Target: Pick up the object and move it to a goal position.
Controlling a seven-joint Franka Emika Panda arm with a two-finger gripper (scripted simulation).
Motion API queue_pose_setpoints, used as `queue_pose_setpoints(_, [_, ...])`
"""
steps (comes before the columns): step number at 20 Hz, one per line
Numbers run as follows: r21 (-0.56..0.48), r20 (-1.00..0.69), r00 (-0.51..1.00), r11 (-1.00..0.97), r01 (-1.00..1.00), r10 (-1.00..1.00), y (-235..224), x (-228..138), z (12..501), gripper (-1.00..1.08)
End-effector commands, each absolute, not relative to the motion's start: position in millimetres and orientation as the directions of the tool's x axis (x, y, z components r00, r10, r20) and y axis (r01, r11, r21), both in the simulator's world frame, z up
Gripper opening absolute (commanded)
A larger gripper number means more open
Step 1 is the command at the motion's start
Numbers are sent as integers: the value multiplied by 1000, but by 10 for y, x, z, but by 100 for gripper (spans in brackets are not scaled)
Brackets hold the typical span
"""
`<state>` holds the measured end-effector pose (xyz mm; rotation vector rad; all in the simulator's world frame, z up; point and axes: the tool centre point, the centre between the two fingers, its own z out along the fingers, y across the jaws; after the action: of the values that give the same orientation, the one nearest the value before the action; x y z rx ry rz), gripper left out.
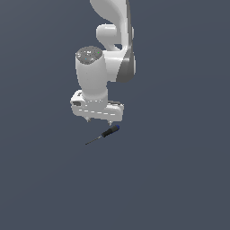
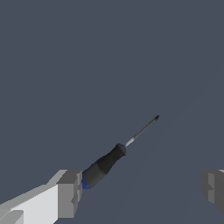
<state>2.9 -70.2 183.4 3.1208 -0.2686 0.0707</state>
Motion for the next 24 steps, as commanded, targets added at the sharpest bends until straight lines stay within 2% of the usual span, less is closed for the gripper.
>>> queue_pose_setpoints(1, [0,42,975,-976,-218,-218,-694,22,1762,100])
queue_pose_setpoints(11, [-15,22,880,-881,-474,-474,-663,-29,1371,100])
queue_pose_setpoints(24, [-9,2,653,-653,-757,-757,-658,-137,873,100])
